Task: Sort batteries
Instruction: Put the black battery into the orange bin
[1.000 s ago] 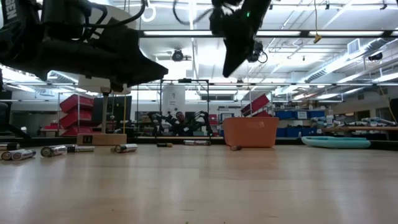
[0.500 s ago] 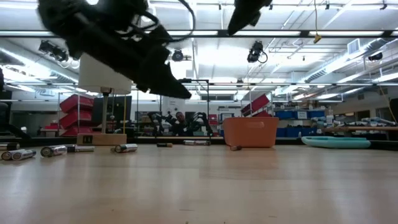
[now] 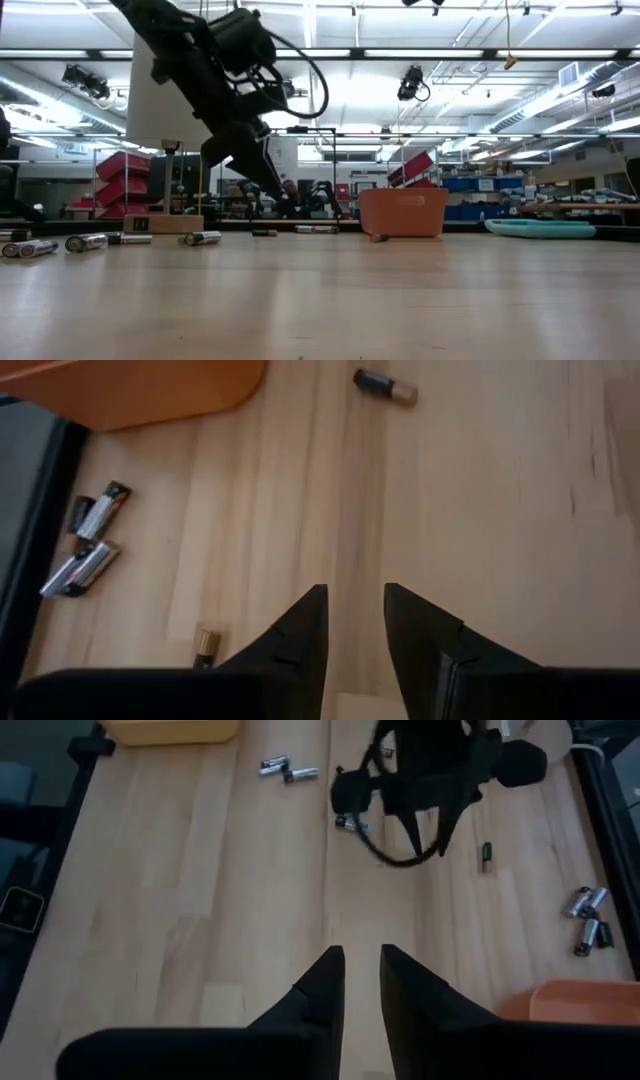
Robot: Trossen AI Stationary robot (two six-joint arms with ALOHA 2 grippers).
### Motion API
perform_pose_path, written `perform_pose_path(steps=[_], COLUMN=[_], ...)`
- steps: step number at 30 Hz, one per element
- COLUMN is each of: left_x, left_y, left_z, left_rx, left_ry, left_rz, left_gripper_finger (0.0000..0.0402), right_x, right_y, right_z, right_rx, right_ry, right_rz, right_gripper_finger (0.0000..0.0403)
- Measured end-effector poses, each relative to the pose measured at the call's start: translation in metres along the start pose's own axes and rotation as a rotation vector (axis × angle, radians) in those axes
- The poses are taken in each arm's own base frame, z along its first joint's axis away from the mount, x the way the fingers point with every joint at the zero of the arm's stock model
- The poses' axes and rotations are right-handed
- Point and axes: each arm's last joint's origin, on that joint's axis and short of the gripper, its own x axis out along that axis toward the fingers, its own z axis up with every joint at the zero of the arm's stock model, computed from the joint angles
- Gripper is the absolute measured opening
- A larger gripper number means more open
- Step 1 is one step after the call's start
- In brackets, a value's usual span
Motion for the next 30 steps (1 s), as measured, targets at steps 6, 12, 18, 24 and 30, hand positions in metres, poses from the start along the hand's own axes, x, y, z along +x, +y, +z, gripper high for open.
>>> perform_pose_path(steps=[6, 12, 18, 24, 30], left_x=[0.005, 0.007, 0.008, 0.016, 0.036], left_y=[0.032, 0.06, 0.075, 0.08, 0.078], left_z=[-0.011, -0.031, -0.04, -0.047, -0.051], left_rx=[0.01, -0.063, -0.098, -0.089, -0.071], left_ry=[0.017, 0.113, 0.136, 0.127, 0.133], left_rz=[-0.009, 0.006, 0.02, -0.049, -0.061], left_gripper_finger=[0.0094, 0.0094, 0.0094, 0.0095, 0.0095], right_x=[-0.006, -0.007, -0.011, -0.013, -0.013], right_y=[-0.005, -0.006, -0.007, -0.007, -0.007], right_z=[-0.025, -0.044, -0.052, -0.053, -0.053], right_rx=[0.032, 0.06, 0.065, 0.066, 0.066], right_ry=[-0.033, -0.112, -0.174, -0.204, -0.204], right_rz=[-0.09, -0.093, -0.089, -0.087, -0.087], right_gripper_finger=[0.0054, 0.0054, 0.0053, 0.0052, 0.0052])
